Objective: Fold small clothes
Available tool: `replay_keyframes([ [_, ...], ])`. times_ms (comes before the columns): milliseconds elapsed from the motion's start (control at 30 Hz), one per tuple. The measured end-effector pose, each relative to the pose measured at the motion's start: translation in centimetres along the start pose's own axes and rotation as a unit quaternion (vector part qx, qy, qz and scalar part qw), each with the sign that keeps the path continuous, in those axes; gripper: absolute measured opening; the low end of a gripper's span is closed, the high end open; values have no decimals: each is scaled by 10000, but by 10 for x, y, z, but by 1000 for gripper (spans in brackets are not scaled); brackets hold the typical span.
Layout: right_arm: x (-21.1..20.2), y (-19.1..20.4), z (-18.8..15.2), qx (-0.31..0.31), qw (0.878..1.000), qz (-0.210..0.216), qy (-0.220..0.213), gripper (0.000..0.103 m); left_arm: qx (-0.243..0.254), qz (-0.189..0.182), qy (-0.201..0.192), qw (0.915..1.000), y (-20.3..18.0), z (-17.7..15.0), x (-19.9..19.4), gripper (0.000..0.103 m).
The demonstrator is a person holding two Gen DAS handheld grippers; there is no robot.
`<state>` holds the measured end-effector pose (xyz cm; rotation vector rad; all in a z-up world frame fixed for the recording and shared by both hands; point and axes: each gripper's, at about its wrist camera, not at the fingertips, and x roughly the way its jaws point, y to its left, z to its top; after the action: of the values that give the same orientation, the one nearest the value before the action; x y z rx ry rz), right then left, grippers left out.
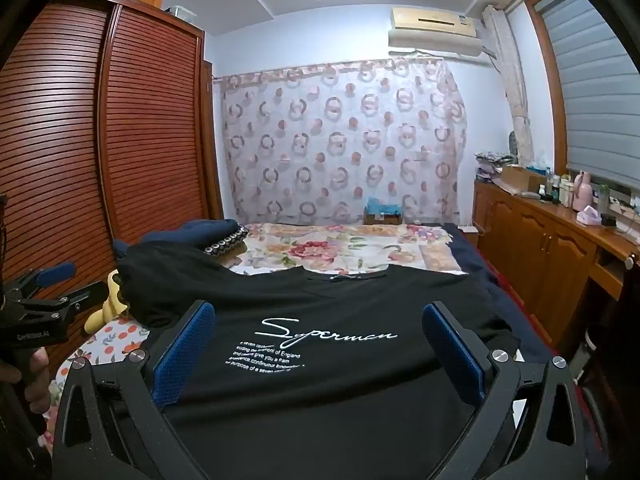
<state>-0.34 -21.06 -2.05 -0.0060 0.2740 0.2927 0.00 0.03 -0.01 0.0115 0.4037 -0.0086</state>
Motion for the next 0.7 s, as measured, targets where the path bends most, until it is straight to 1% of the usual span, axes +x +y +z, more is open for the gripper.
replay_keyframes([
  [267, -1, 0, 0, -27, 10000, -7, -39, 103, 39, 13, -54, 10000, -1, 1, -8, 103],
  [300, -1, 2, -1, -25, 10000, -4, -39, 103, 16, -19, 31, 10000, 0, 0, 0, 103],
  [467, -2, 3, -5, -11, 10000, -28, -56, 103, 12, -44, 18, 10000, -1, 0, -1, 103],
  [700, -1, 4, -3, -22, 10000, -30, -44, 103, 19, -18, 17, 10000, -1, 0, -1, 103],
])
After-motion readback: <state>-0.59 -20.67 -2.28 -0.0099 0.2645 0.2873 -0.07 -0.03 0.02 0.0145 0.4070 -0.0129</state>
